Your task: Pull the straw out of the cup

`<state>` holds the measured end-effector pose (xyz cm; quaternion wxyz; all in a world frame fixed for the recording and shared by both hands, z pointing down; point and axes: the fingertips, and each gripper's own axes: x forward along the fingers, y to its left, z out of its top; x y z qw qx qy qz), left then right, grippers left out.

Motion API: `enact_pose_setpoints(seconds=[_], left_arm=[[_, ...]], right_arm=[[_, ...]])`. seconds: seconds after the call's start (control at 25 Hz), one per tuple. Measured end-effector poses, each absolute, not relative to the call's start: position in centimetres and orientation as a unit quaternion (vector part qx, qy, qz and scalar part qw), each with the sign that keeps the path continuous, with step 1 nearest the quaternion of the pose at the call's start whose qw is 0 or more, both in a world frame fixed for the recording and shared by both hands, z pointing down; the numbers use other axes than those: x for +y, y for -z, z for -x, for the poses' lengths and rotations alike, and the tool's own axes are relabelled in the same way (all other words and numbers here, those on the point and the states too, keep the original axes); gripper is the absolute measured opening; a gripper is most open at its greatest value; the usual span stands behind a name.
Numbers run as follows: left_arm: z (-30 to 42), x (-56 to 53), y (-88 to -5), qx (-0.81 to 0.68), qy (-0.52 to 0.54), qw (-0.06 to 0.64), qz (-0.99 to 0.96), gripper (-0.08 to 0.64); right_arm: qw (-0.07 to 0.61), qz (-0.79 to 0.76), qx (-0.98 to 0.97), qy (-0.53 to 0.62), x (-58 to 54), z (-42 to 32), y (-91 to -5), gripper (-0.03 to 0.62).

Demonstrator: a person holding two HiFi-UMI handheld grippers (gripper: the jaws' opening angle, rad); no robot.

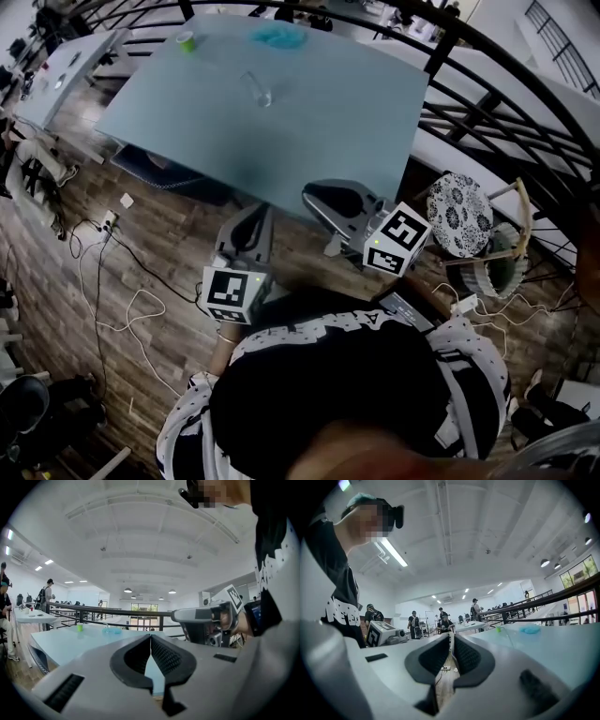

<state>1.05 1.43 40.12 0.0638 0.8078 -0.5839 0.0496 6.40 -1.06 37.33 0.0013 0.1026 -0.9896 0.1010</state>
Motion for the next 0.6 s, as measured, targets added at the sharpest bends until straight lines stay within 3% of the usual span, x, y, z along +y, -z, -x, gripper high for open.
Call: enact_pose_setpoints(seconds=[0.6], left_arm=[[3.9, -0.8, -39.4, -0.57, -0.03, 0.07, -0.818, 0.013]], right_arm=[[0.023, -0.129, -0.986, -0.1, -3.1, -2.0, -36.5, 0.038]])
